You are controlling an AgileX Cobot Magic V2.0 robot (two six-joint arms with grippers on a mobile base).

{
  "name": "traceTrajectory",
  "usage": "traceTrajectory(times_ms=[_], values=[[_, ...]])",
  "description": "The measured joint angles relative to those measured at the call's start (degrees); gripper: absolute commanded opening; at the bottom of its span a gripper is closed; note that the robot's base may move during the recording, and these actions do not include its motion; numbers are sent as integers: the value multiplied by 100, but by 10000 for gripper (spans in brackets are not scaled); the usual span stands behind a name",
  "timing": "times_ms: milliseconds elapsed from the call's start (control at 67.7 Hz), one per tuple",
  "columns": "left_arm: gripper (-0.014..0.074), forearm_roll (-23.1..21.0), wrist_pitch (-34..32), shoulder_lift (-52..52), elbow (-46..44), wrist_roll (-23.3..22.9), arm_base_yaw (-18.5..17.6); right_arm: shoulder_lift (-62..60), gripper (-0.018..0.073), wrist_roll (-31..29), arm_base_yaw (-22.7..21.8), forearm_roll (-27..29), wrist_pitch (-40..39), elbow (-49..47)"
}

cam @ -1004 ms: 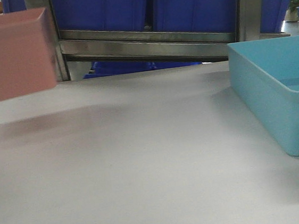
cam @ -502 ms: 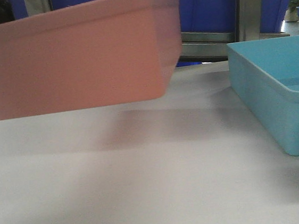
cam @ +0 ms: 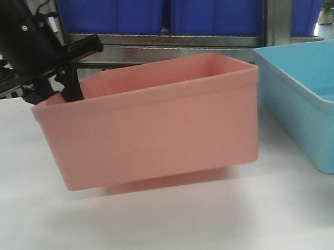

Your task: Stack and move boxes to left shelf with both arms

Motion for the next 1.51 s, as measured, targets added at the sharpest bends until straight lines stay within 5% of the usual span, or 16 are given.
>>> traceTrajectory(times_ms=[428, 650, 768, 1004, 1359, 1506], values=[[50, 18, -52, 185, 4, 0, -139, 0, 55, 0, 0, 0, 0, 0], [458, -119, 41, 185, 4, -11, -139, 0, 55, 0, 0, 0, 0, 0], [547, -139, 192, 185, 4, -11, -139, 0, 55, 0, 0, 0, 0, 0], [430, -95, 465, -410, 4, 811, -139, 0, 55, 0, 0, 0, 0, 0], [-8, 1045, 523, -2659, 724, 1285, -139, 0, 55, 0, 0, -48, 0, 0], [-4, 1287, 134, -3792, 1586, 1309, -139, 0, 55, 0, 0, -84, 0, 0]])
